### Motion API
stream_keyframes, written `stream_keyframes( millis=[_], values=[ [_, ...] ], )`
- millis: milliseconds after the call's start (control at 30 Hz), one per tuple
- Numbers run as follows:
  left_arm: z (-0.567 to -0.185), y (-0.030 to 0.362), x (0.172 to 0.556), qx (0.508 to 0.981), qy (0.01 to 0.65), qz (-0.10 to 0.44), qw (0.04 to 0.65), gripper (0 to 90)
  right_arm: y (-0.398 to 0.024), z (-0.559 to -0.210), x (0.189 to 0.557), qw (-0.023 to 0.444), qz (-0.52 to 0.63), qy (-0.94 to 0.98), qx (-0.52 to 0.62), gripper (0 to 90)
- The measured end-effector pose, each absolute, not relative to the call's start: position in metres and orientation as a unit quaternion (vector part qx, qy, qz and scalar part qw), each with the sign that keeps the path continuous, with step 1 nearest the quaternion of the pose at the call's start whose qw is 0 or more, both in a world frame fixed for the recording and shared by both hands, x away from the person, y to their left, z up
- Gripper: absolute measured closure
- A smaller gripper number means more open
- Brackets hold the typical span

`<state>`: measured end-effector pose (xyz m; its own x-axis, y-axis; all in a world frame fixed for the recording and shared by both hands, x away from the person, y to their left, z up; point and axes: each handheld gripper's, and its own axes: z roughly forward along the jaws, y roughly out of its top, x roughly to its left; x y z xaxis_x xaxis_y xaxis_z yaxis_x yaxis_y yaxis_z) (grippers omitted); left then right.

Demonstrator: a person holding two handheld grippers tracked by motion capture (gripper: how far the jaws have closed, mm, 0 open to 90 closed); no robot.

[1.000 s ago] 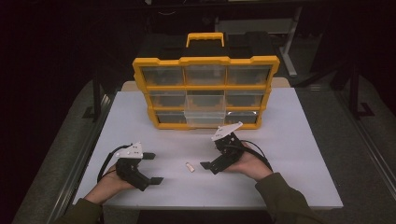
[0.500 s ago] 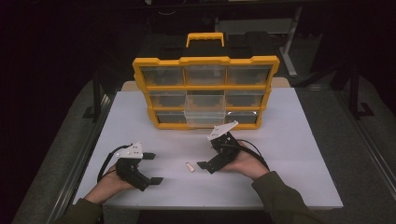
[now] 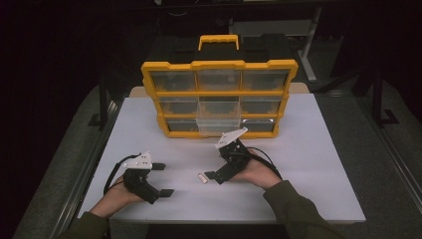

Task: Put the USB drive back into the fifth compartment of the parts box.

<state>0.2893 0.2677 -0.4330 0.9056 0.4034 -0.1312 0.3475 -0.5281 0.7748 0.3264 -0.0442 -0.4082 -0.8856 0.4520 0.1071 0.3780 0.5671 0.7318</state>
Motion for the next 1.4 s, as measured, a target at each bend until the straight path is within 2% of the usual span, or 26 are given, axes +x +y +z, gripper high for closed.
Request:
stream_keyframes(
  millis=[900,1400],
  values=[
    [-0.433,0.269,0.289,0.873,0.217,0.032,0.436,0.0,-0.018,-0.402,0.333,0.032,0.411,0.884,0.220,0.1],
    [-0.434,0.271,0.289,0.873,0.218,0.033,0.435,0.0,-0.007,-0.402,0.335,0.035,0.403,0.890,0.212,6.3]
  ],
)
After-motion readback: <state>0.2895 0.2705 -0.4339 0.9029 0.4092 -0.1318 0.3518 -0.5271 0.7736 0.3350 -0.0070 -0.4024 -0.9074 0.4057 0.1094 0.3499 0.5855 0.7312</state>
